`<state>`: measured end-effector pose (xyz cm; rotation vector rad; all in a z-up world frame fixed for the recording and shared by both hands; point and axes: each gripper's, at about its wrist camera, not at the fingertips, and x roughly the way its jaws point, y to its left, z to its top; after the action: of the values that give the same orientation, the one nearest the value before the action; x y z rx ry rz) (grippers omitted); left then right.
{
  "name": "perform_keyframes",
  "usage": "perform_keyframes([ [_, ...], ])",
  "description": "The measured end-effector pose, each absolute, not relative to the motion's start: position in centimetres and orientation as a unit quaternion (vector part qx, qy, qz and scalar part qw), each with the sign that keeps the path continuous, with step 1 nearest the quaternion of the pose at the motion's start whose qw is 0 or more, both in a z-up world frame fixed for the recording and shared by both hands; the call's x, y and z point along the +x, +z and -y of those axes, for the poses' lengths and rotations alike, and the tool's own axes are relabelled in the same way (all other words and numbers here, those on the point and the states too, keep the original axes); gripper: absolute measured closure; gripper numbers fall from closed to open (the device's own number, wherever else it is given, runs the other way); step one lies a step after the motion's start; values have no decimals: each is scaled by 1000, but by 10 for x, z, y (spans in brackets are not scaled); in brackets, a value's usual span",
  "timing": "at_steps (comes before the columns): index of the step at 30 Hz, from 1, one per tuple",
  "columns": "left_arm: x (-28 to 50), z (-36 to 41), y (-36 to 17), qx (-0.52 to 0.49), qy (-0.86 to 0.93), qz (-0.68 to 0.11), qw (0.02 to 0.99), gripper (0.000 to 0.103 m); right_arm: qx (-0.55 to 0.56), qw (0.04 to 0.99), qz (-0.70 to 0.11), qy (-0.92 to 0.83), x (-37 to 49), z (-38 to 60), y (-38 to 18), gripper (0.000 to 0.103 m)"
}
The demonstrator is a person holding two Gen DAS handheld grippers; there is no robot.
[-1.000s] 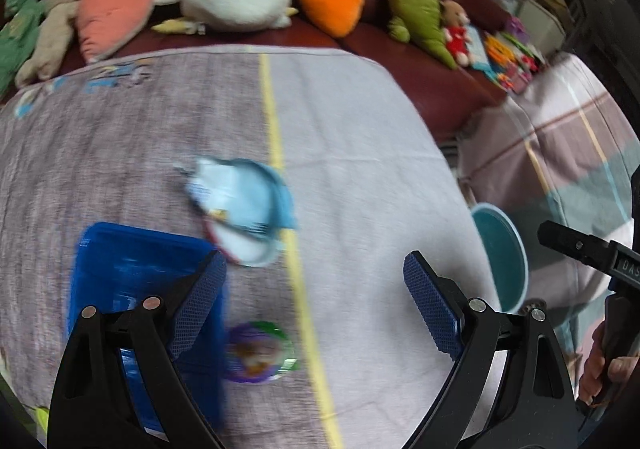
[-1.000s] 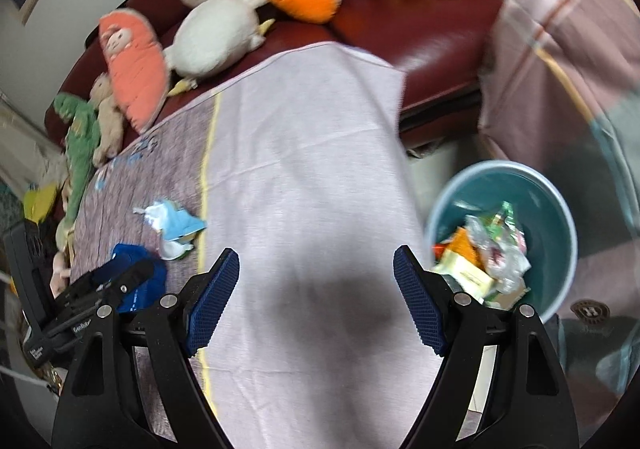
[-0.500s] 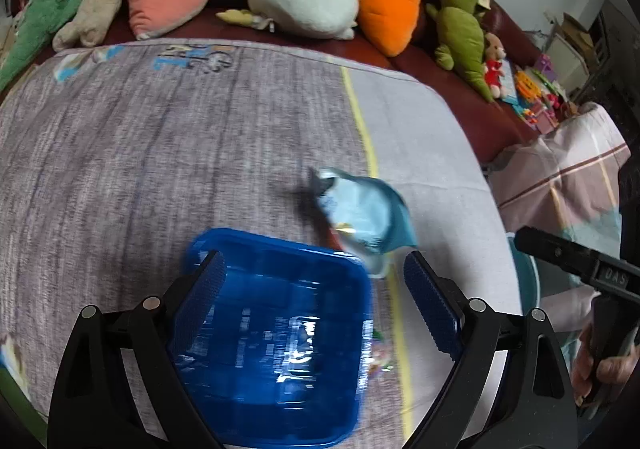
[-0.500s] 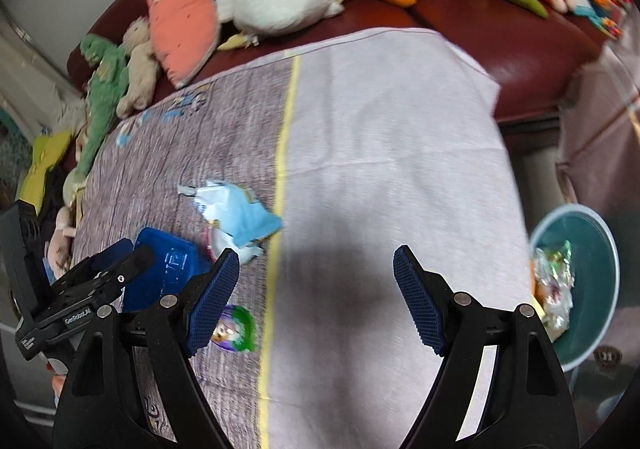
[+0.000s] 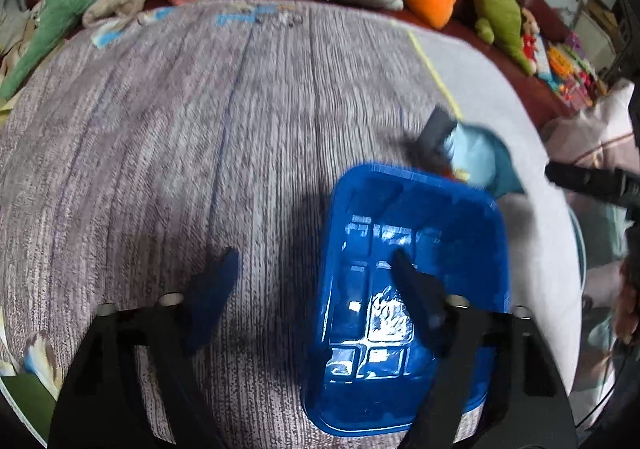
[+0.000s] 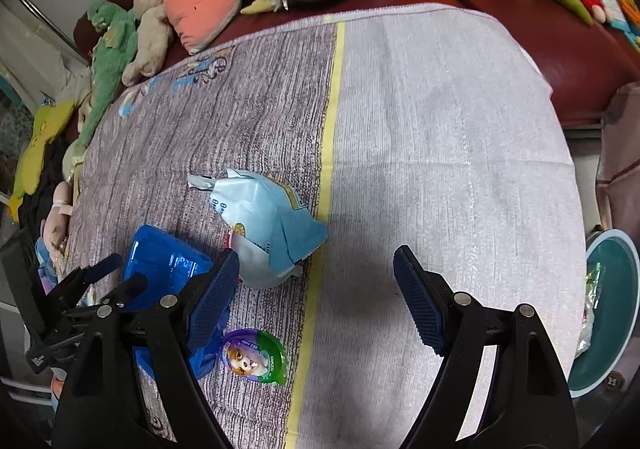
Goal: Collect trash
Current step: 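Grasp the rim of the blue plastic tray with the left tool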
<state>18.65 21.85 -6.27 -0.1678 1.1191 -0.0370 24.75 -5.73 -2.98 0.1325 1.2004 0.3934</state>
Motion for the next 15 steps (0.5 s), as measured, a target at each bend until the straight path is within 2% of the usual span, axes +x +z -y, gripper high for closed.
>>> perform_keyframes([
  [1,188,-217,-69,-73,-18,-539,839,67,62,805,-561,183,249,56,-30,27],
  [2,189,-216,-74,-72,-19,-547,834,82,61,804,-562,183,249,55,-31,27],
  [3,190,-218,-79,-83,-23,-554,828,90,60,804,-563,182,249,54,-32,27],
  [15,189,-241,-71,-115,12,-528,841,92,37,804,-557,204,265,25,-46,27],
])
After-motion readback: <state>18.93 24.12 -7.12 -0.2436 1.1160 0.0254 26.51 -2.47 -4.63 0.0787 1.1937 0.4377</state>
